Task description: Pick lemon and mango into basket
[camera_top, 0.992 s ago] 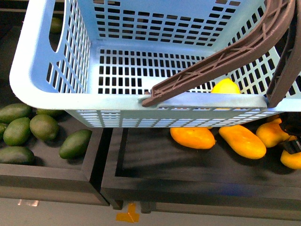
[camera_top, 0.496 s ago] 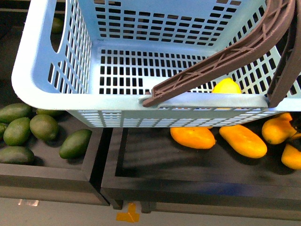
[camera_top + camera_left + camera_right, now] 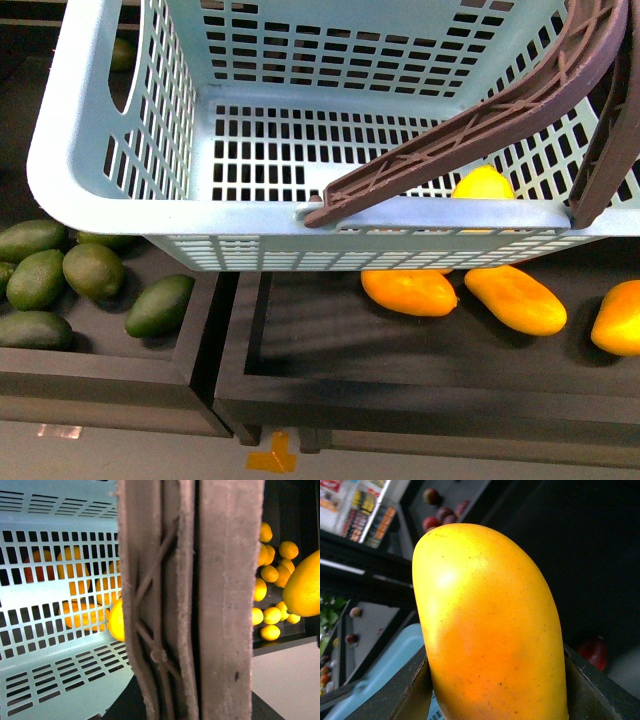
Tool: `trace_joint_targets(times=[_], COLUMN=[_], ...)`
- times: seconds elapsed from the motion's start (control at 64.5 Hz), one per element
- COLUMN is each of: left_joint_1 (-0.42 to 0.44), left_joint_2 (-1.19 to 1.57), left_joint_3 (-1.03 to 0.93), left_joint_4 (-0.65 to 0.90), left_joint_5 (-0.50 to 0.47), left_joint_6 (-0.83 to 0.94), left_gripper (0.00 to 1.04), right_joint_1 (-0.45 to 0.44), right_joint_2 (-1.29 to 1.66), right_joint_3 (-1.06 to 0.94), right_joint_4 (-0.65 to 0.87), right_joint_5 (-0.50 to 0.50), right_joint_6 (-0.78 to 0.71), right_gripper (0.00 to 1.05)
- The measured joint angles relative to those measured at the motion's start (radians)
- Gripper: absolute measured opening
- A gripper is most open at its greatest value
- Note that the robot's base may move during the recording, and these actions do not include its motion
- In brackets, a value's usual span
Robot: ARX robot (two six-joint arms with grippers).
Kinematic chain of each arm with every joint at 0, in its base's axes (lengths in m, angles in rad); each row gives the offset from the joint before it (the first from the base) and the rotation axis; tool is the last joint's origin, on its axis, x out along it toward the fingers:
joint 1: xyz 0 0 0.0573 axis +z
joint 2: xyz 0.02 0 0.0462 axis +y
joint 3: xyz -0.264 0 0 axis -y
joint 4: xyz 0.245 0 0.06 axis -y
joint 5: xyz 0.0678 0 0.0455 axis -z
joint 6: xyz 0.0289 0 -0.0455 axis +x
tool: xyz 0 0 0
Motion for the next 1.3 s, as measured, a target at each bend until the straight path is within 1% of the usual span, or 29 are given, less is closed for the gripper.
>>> trace_joint_targets(times=[0.171,0.31,0.434,0.465,0.481,0.527,0.589,0.698,0.822,0.884,0.915,0.93,0.946,0.977,1.008,1.023,1.054,1.085,1.101,1.147,1.178,1.302], left_joint_1=[0.000,0.000,0.000,0.000,0.000,0.000,0.000,0.000,0.000,0.000,0.000,0.000,0.000,0.002,0.002,0.003,0.003,0.002,0.001,0.000,0.000,0.000], left_joint_2=[0.000,0.000,0.000,0.000,0.000,0.000,0.000,0.000,0.000,0.000,0.000,0.000,0.000,0.000,0.000,0.000,0.000,0.000,0.000,0.000,0.000,0.000], left_joint_3=[0.000,0.000,0.000,0.000,0.000,0.000,0.000,0.000,-0.002,-0.002,-0.002,-0.002,-0.002,-0.002,-0.002,-0.002,-0.002,-0.002,-0.002,-0.002,-0.002,-0.002], left_joint_4=[0.000,0.000,0.000,0.000,0.000,0.000,0.000,0.000,-0.001,-0.001,-0.001,-0.001,-0.001,-0.001,-0.001,-0.001,-0.001,-0.001,-0.001,-0.001,-0.001,-0.001], left_joint_5=[0.001,-0.001,-0.001,-0.001,-0.001,-0.001,-0.001,-0.001,0.001,-0.001,-0.005,-0.005,-0.006,-0.008,-0.008,-0.008,-0.007,-0.006,-0.005,-0.005,0.000,0.012], left_joint_6=[0.000,0.000,0.000,0.000,0.000,0.000,0.000,-0.001,-0.002,-0.002,-0.002,-0.002,-0.002,-0.001,-0.001,-0.001,-0.002,-0.002,-0.001,0.000,-0.001,-0.006], left_gripper=[0.16,0.16,0.16,0.16,0.16,0.16,0.16,0.16,0.16,0.16,0.16,0.16,0.16,0.16,0.16,0.16,0.16,0.16,0.16,0.16,0.16,0.16], right_joint_1=[0.124,0.266,0.321,0.330,0.338,0.349,0.366,0.370,0.349,0.313,0.278,0.272,0.258,0.235,0.228,0.223,0.219,0.219,0.217,0.213,0.209,0.194], right_joint_2=[-0.038,-0.002,0.036,0.044,0.050,0.060,0.066,0.049,-0.019,-0.087,-0.146,-0.157,-0.175,-0.210,-0.224,-0.237,-0.253,-0.263,-0.272,-0.291,-0.312,-0.379], right_joint_3=[0.000,-0.001,0.000,0.000,0.000,-0.001,-0.004,-0.025,-0.071,-0.103,-0.129,-0.133,-0.147,-0.204,-0.236,-0.269,-0.315,-0.345,-0.375,-0.427,-0.470,-0.574], right_joint_4=[-0.016,-0.015,-0.015,-0.015,-0.015,-0.016,-0.019,-0.027,-0.023,-0.020,-0.026,-0.027,-0.013,0.124,0.201,0.273,0.365,0.414,0.455,0.510,0.536,0.567], right_joint_5=[0.043,0.107,0.136,0.138,0.139,0.140,0.148,0.166,0.200,0.261,0.301,0.305,0.306,0.273,0.260,0.253,0.238,0.231,0.224,0.216,0.212,0.199], right_joint_6=[-0.021,-0.028,-0.025,-0.025,-0.024,-0.025,-0.025,-0.024,-0.051,-0.101,-0.148,-0.154,-0.185,-0.286,-0.330,-0.386,-0.486,-0.537,-0.573,-0.655,-0.697,-0.769], right_gripper=[0.60,0.60,0.60,0.63,0.67,0.73,0.83,0.97,0.96,0.96,0.96,0.96,0.95,0.89,0.85,0.82,0.77,0.73,0.70,0.63,0.56,0.35])
